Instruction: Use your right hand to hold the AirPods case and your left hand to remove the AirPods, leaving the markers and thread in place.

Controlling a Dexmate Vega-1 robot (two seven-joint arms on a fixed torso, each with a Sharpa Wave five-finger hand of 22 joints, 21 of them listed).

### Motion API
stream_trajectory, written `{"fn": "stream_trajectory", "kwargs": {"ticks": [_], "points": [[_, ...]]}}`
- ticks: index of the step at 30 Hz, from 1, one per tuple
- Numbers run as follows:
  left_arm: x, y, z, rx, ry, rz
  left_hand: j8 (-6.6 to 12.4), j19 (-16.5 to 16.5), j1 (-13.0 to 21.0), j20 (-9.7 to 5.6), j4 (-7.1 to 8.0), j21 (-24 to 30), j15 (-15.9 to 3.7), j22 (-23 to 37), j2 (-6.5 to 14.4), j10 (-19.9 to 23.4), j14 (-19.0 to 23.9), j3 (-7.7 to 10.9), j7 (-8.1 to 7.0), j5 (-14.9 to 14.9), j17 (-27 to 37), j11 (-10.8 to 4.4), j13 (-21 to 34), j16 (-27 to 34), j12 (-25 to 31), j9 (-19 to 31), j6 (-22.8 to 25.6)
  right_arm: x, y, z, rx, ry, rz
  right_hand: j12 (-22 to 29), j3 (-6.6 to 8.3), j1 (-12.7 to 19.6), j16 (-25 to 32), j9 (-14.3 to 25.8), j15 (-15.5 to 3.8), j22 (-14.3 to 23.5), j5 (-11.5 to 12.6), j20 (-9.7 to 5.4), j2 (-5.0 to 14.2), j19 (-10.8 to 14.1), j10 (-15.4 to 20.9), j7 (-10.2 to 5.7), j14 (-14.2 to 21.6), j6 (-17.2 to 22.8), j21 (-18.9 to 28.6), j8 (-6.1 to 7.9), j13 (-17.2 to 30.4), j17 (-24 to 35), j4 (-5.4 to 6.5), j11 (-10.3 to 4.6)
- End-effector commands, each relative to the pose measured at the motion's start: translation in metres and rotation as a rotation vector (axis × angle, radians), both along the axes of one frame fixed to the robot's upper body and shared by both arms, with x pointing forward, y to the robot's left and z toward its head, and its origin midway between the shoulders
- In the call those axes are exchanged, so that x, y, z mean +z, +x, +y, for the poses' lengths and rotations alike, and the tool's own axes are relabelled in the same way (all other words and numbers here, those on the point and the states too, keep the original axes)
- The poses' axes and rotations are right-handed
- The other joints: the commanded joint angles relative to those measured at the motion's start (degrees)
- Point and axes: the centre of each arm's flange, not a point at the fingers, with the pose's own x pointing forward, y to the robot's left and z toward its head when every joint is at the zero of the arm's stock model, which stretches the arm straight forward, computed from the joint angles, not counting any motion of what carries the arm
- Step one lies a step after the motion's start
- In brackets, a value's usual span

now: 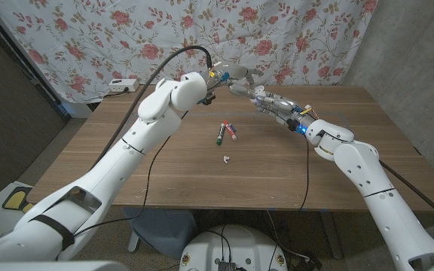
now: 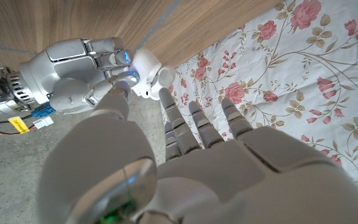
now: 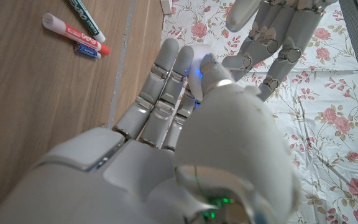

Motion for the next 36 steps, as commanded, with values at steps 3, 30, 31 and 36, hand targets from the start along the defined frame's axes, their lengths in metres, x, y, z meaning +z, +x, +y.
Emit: {"fn": "stream_trajectory", "kwargs": {"ticks": [3,30,31,36], "points": [[0.000,0.005,0.000,-0.014,-0.012,-0.003,0.14,0.3,-0.2,0.31,0.14,0.0,0.00,0.1,0.2,-0.7,-0.3,0.57,0.06,-0.2,0.0,0.12,-0.3,-0.2,-0.7,0.1,-0.1,0.000,0.001,0.003,0.001,-0.001,0.001,2.3,-0.08,0.0,-0.1,0.0,-6.05,0.0,0.3,-5.08,0.43,-0.3,2.2,-0.10,0.1,0.1,0.6,-0.28,6.0,0.1,0.08,-1.46],[0.008,0.001,-0.025,0.047,0.039,-0.039,0.72,0.1,-2.4,0.37,0.88,0.0,-0.21,0.1,0.3,2.8,0.6,0.58,0.14,-0.5,-0.3,0.10,-1.8,0.4,-1.2,0.1,1.1,-0.002,0.004,0.003,0.021,0.011,0.000,2.1,-0.05,0.0,-0.2,0.0,-6.05,0.0,0.3,-5.05,0.42,-0.6,2.1,-0.09,0.1,0.1,1.1,-0.28,6.1,0.2,0.06,-1.47],[0.007,0.002,-0.025,0.046,0.039,-0.038,0.74,0.1,-2.4,0.37,0.90,0.0,-0.19,0.1,0.3,2.8,0.6,0.62,0.10,-0.5,-0.3,0.07,-1.9,0.4,-1.2,0.1,1.1,-0.003,0.003,0.003,0.021,0.011,0.000,2.1,-0.05,0.0,-0.2,0.0,-6.05,0.0,0.3,-5.04,0.42,-0.6,2.1,-0.07,0.1,0.2,1.1,-0.27,6.1,0.2,0.06,-1.41],[0.006,0.003,-0.028,0.055,0.051,-0.041,0.76,0.1,-2.5,0.33,0.87,0.0,-0.07,0.1,0.4,2.5,0.5,0.77,0.18,-0.5,-0.3,0.19,-2.1,0.4,-1.6,0.1,1.2,-0.003,0.003,0.002,0.026,0.013,-0.001,2.1,-0.05,0.0,-0.2,0.0,-6.05,0.0,0.3,-5.03,0.39,-0.7,2.2,-0.08,0.1,0.1,1.2,-0.29,6.0,0.2,0.05,-1.43]]}}
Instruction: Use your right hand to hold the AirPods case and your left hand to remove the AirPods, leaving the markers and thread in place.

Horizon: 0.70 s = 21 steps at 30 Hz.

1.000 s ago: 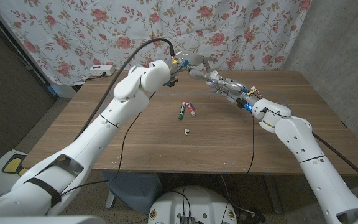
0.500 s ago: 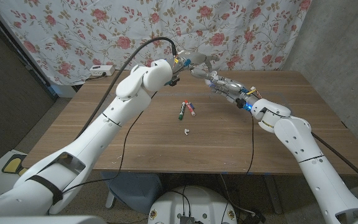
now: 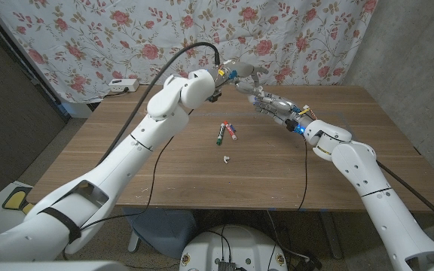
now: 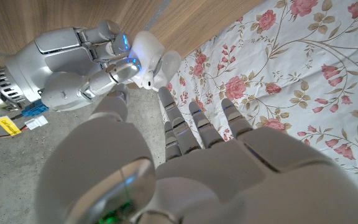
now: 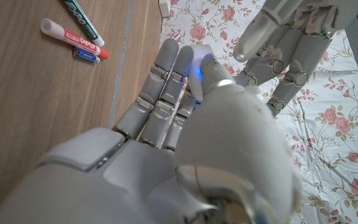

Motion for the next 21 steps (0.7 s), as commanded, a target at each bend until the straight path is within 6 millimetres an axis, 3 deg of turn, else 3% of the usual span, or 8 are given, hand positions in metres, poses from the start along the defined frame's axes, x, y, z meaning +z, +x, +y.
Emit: {"fn": "stream_trajectory", "kwargs": {"ticks": [1,21], "points": [[-0.0006,0.0033,-0.0061,0.012,0.014,0.002,0.25,0.1,-0.5,0.30,0.40,0.0,0.19,0.2,0.1,0.4,0.2,0.31,0.11,-0.1,-0.1,0.22,0.0,0.4,-0.4,0.1,0.7,-0.0008,-0.0001,-0.0011,0.010,0.006,-0.001,2.1,-0.06,0.2,0.0,0.1,-6.05,0.0,0.3,-5.34,0.55,-0.4,2.1,-0.07,0.1,0.1,0.3,-0.31,6.0,0.2,0.05,-1.56],[-0.0019,0.0062,-0.0097,0.019,0.021,0.012,0.37,0.1,-1.6,0.33,0.74,0.0,0.23,0.2,0.5,0.8,0.3,0.61,0.02,-0.1,-0.2,0.73,-1.0,0.5,-1.5,0.1,1.2,0.0009,-0.0019,-0.0015,0.022,0.006,-0.004,2.0,-0.03,0.2,-0.1,0.1,-6.04,0.0,0.3,-5.31,0.56,-0.6,2.1,-0.14,0.1,0.1,0.7,-0.28,6.1,0.3,0.06,-1.60]]}}
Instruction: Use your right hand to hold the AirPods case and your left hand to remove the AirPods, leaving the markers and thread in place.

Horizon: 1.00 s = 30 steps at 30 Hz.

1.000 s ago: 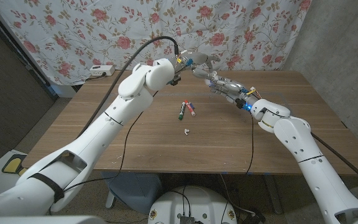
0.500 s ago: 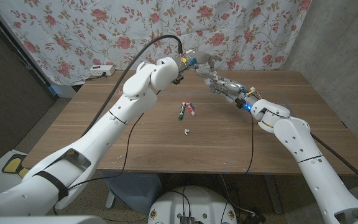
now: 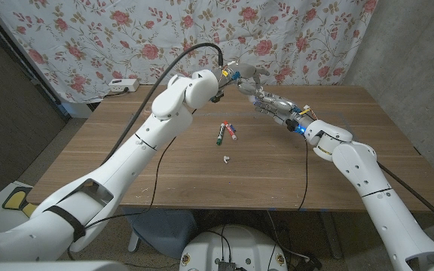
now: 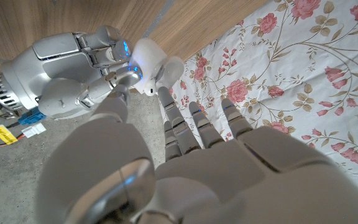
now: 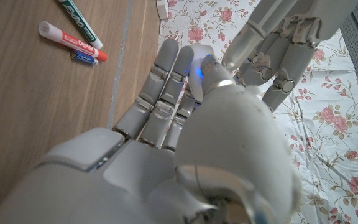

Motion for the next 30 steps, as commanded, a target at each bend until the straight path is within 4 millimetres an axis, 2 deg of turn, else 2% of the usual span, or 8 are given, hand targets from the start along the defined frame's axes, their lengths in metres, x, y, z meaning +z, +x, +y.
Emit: {"fn": "stream_trajectory", "kwargs": {"ticks": [1,9,20,30], "points": [[-0.0002,0.0011,-0.0030,0.002,0.002,0.005,0.35,0.1,-1.0,0.34,0.40,0.0,0.24,0.2,0.2,-0.1,0.2,0.14,0.06,-0.1,0.1,0.16,-0.2,0.5,-0.7,0.1,0.6,0.0008,-0.0014,-0.0008,0.006,-0.002,-0.002,2.1,-0.02,0.2,-0.1,0.1,-6.04,0.0,0.2,-5.21,0.70,-0.5,2.2,-0.12,0.1,0.2,0.3,-0.28,6.0,0.1,0.07,-1.53],[-0.0022,0.0008,-0.0068,0.002,0.003,0.003,0.52,0.1,-2.6,0.35,1.19,0.0,0.16,0.2,0.9,1.8,1.0,0.18,0.17,-0.1,0.1,0.43,-1.1,1.0,-1.0,0.1,1.4,0.0012,-0.0032,-0.0018,0.006,-0.004,-0.004,2.0,-0.01,0.1,-0.1,0.1,-6.04,0.0,0.2,-5.21,0.72,-0.6,2.2,-0.16,0.2,0.1,0.4,-0.29,6.1,0.1,0.08,-1.55],[-0.0025,0.0021,-0.0091,0.003,0.014,0.018,1.19,0.4,-3.3,0.35,1.18,0.2,0.05,0.2,1.4,3.3,1.6,0.67,0.07,0.3,-0.1,0.54,-1.9,1.2,-1.5,0.0,3.6,0.0015,-0.0038,-0.0023,0.009,-0.006,-0.003,2.0,-0.01,0.1,-0.1,0.1,-6.04,0.0,0.2,-5.20,0.68,-0.7,2.2,-0.20,0.2,0.1,0.6,-0.29,6.1,0.1,0.07,-1.45],[-0.0031,0.0051,-0.0094,0.012,0.011,0.023,1.85,0.7,-4.3,-0.04,1.15,0.3,0.14,0.2,1.4,3.9,2.0,0.94,0.72,0.5,-0.7,1.87,-3.0,1.1,-2.5,0.0,6.3,0.0008,-0.0023,-0.0024,0.009,-0.005,0.001,1.9,-0.01,0.2,-0.2,0.1,-6.06,0.0,0.2,-5.17,0.64,-0.7,2.2,-0.13,0.2,0.2,0.8,-0.29,6.1,0.2,0.04,-1.54]]}}
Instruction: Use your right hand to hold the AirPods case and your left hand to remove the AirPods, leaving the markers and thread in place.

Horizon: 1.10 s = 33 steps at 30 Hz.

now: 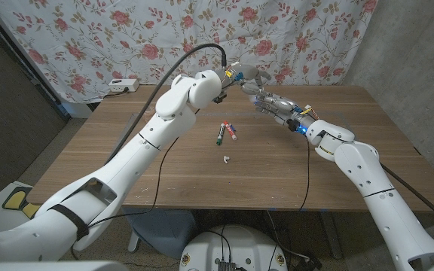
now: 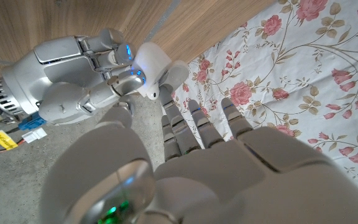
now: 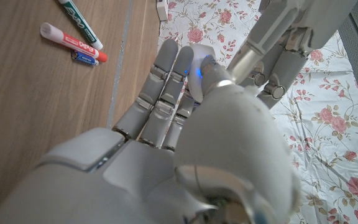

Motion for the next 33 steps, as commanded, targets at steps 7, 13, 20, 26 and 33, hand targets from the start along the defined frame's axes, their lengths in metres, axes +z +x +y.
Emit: {"fn": "stream_trajectory", "kwargs": {"ticks": [7,13,20,26,33], "points": [[-0.0019,0.0040,-0.0029,0.014,-0.001,0.006,0.43,0.3,-0.9,-0.03,0.04,0.3,0.33,0.2,0.1,-0.1,0.5,0.45,0.14,0.3,-0.1,0.96,-0.5,0.3,-0.8,0.0,0.9,-0.0008,0.0017,-0.0002,0.002,0.002,0.005,1.9,0.01,0.0,-0.2,0.1,-6.03,0.0,0.3,-5.39,0.51,-0.2,2.0,-0.20,0.2,0.1,0.5,-0.30,6.1,0.2,0.05,-1.64],[-0.0032,0.0059,-0.0047,0.012,0.006,0.016,0.12,0.4,-1.5,-0.08,-0.06,0.3,-0.15,0.2,0.5,2.2,1.5,0.87,0.19,0.5,-0.4,-0.11,-1.2,0.5,-0.8,0.0,1.0,-0.0006,0.0020,0.0000,0.002,0.003,0.006,1.9,0.02,0.0,-0.2,0.1,-6.04,0.0,0.3,-5.39,0.51,-0.2,2.1,-0.18,0.2,0.1,0.6,-0.30,6.1,0.2,0.04,-1.62],[-0.0040,0.0042,-0.0052,0.054,0.003,-0.022,-0.51,0.6,-3.2,0.10,0.40,0.4,-0.02,0.2,0.0,1.8,1.7,0.40,0.31,0.4,-0.4,0.20,-1.9,0.6,-1.8,0.0,0.3,-0.0010,0.0024,0.0001,0.002,0.002,0.008,1.9,0.02,0.0,-0.2,0.1,-6.04,0.0,0.3,-5.39,0.48,-0.3,2.1,-0.12,0.2,0.2,0.7,-0.29,6.2,0.2,0.03,-1.67],[-0.0059,0.0065,-0.0064,0.042,0.012,-0.005,-0.94,1.0,-7.4,0.52,1.99,0.4,0.91,0.3,-0.6,0.8,1.3,-1.01,0.59,-0.1,-0.3,2.98,-3.0,0.7,-3.6,0.0,0.3,-0.0014,0.0023,0.0002,0.001,0.002,0.009,1.9,0.03,0.0,-0.2,0.1,-6.03,0.0,0.3,-5.39,0.50,-0.3,2.2,-0.14,0.2,0.1,0.8,-0.31,6.1,0.3,0.05,-1.58],[-0.0059,0.0087,-0.0075,0.034,-0.004,0.036,-0.83,1.2,-7.7,0.47,1.36,0.5,0.36,0.3,-0.4,3.3,2.2,-0.42,0.68,0.1,-0.8,2.43,-3.8,0.7,-3.6,0.0,1.2,-0.0022,0.0023,-0.0004,0.000,0.004,0.011,1.9,0.02,0.0,-0.3,0.1,-6.04,0.0,0.3,-5.37,0.46,-0.4,2.1,-0.18,0.1,0.1,0.9,-0.32,6.1,0.3,0.03,-1.67]]}}
